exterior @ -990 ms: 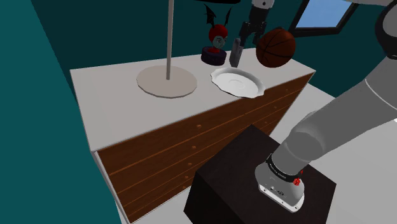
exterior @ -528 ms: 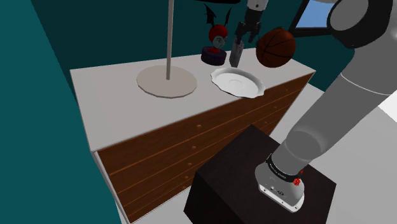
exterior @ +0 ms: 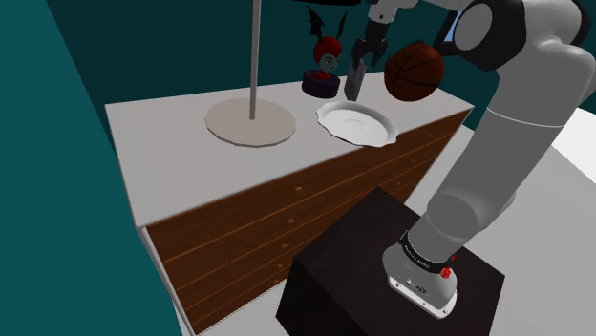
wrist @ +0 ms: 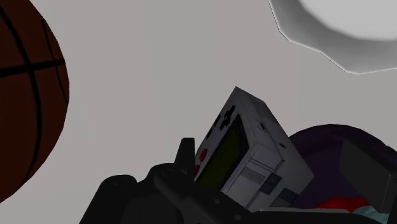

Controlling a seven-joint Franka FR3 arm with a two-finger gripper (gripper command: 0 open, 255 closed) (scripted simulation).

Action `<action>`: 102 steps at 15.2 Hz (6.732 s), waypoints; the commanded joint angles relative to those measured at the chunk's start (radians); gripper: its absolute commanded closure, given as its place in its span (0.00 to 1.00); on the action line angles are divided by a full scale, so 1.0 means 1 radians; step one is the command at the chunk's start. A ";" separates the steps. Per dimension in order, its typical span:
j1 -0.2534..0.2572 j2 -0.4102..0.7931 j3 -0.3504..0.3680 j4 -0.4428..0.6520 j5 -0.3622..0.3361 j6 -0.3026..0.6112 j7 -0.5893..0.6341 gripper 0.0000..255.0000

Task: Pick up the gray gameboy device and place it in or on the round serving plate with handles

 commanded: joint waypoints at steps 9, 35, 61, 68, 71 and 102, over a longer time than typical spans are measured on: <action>-0.001 0.005 0.000 -0.056 0.003 0.061 -0.004 0.00; -0.014 0.029 -0.005 0.165 0.012 -0.137 -0.010 1.00; 0.122 -0.732 0.233 -0.475 -0.164 -0.245 0.371 1.00; 0.118 -0.759 0.229 -0.592 -0.170 -0.156 0.377 1.00; 0.117 -0.768 0.226 -0.639 -0.173 -0.117 0.379 1.00; 0.118 -0.772 0.228 -0.652 -0.173 -0.109 0.383 0.00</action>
